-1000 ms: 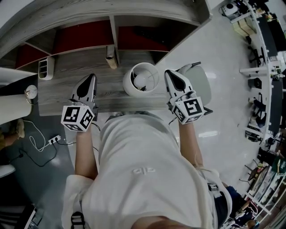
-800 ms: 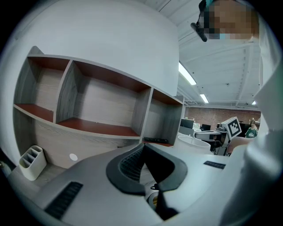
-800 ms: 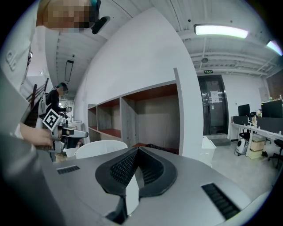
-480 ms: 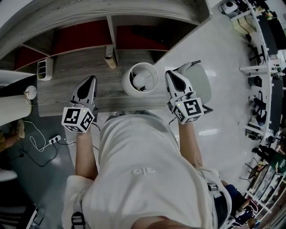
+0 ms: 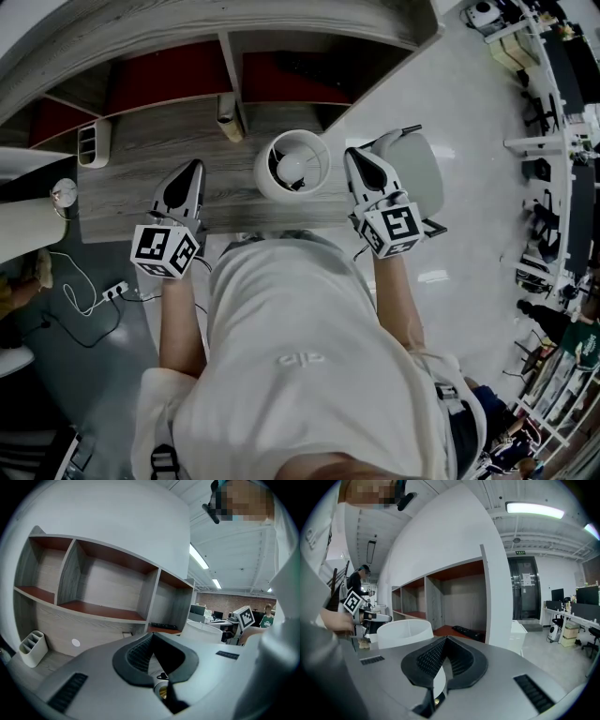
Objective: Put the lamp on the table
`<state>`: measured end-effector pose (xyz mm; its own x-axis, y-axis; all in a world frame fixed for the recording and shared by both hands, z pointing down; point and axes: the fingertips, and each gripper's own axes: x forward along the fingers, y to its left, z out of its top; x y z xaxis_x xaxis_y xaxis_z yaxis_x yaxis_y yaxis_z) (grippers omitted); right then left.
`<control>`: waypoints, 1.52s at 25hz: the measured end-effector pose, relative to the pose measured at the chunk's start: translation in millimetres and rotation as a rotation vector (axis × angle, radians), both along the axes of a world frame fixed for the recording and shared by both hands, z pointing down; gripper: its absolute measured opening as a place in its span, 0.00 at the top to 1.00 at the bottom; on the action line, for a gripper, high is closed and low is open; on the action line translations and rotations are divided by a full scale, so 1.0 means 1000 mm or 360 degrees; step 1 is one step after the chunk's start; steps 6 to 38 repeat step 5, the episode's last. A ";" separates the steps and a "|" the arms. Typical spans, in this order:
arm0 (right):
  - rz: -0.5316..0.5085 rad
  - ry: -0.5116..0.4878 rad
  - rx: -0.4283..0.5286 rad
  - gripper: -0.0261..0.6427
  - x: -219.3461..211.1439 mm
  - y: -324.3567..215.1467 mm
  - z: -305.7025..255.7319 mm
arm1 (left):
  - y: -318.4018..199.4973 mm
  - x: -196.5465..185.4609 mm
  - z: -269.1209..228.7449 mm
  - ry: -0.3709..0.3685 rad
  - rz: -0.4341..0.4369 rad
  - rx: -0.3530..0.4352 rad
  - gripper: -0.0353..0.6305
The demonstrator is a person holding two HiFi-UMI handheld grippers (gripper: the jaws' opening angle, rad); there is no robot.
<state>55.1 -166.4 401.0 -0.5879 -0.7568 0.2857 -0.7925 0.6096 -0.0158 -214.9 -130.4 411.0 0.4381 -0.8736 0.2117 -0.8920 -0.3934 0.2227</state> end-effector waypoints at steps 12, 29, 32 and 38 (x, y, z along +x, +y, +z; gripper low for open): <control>-0.0010 0.0004 -0.0007 0.92 0.003 0.002 0.000 | 0.001 0.003 0.000 0.0014 -0.0009 -0.0015 0.92; -0.0010 0.0004 -0.0007 0.92 0.003 0.002 0.000 | 0.001 0.003 0.000 0.0014 -0.0009 -0.0015 0.92; -0.0010 0.0004 -0.0007 0.92 0.003 0.002 0.000 | 0.001 0.003 0.000 0.0014 -0.0009 -0.0015 0.92; -0.0010 0.0004 -0.0007 0.92 0.003 0.002 0.000 | 0.001 0.003 0.000 0.0014 -0.0009 -0.0015 0.92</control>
